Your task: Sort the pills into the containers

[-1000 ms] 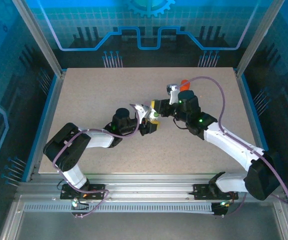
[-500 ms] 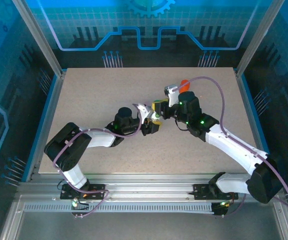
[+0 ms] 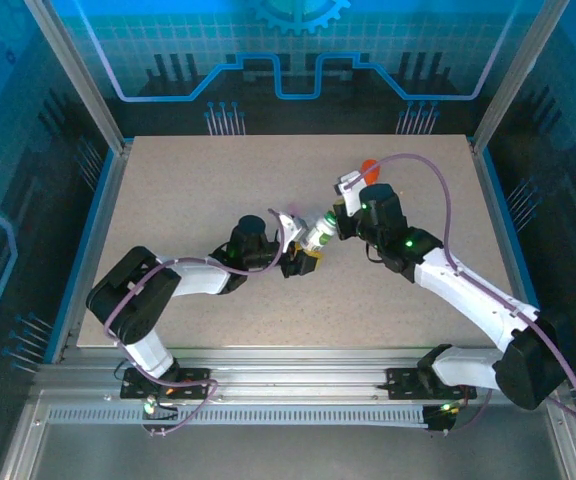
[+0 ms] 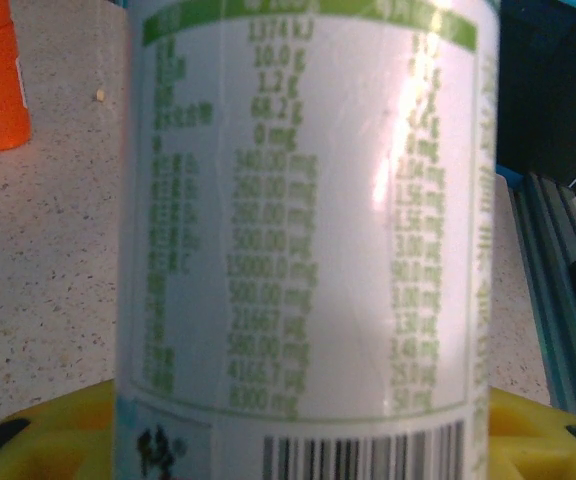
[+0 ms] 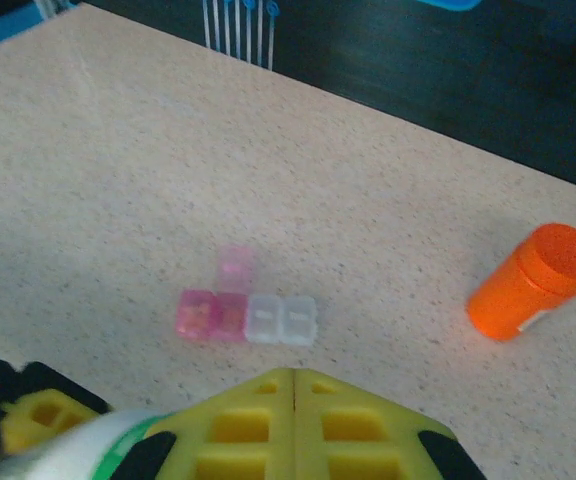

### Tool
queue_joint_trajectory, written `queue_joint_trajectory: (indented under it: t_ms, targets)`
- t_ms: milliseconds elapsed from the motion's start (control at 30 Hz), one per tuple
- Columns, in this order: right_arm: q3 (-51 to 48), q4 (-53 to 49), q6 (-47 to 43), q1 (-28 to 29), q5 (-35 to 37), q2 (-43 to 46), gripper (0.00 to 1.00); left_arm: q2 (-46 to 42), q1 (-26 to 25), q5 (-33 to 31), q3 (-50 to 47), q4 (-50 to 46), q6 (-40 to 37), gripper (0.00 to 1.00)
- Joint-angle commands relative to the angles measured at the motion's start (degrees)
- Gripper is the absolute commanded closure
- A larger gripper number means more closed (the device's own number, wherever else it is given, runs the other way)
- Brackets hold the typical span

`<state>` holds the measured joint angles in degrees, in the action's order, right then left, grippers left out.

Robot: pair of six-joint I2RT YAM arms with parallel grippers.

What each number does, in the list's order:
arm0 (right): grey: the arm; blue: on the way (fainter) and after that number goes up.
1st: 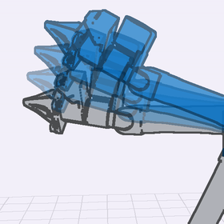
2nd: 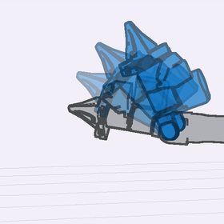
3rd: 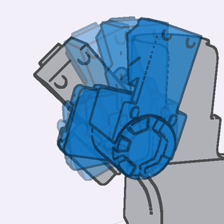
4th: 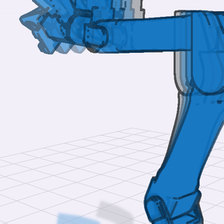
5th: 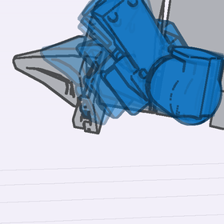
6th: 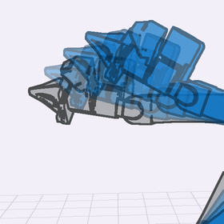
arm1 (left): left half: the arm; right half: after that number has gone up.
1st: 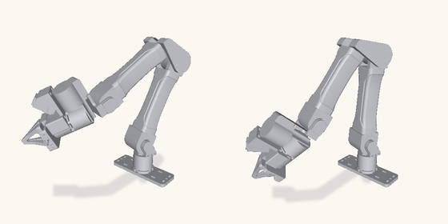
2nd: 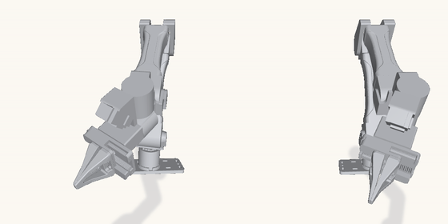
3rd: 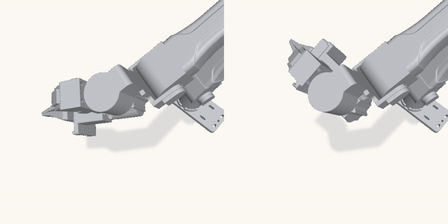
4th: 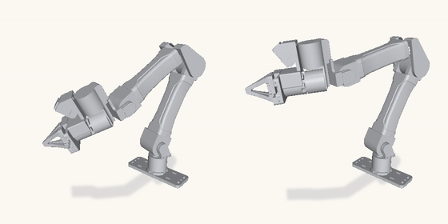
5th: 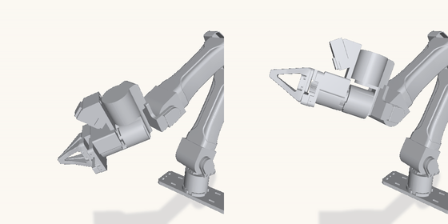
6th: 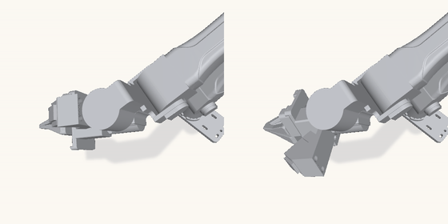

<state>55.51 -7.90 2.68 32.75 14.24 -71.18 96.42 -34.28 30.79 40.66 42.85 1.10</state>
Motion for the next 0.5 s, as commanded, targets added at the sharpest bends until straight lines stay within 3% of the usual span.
queue_joint_trajectory:
  t_ms: [0,67,200,400,467]
  targets:
    - [1.1,-2.6,-1.4,-1.2,-0.1,2.0,1.00,-2.1,0.1,2.4,-0.8,3.6,-1.0,1.00]
    - [1.3,-2.1,2.6,-2.3,-5.1,3.1,1.00,-1.6,0.1,2.3,-1.2,5.5,-0.7,1.00]
    - [2.6,-1.2,14.9,-5.7,-14.8,5.5,0.56,0.0,0.0,2.5,-3.0,13.2,1.0,1.00]
    - [7.6,-3.2,16.6,-7.0,-25.2,8.0,0.45,3.3,1.9,8.5,-3.5,26.6,10.3,1.00]
    - [10.4,-6.8,18.9,-7.5,-25.8,7.9,0.43,4.2,2.4,6.8,-5.3,33.8,11.8,1.00]
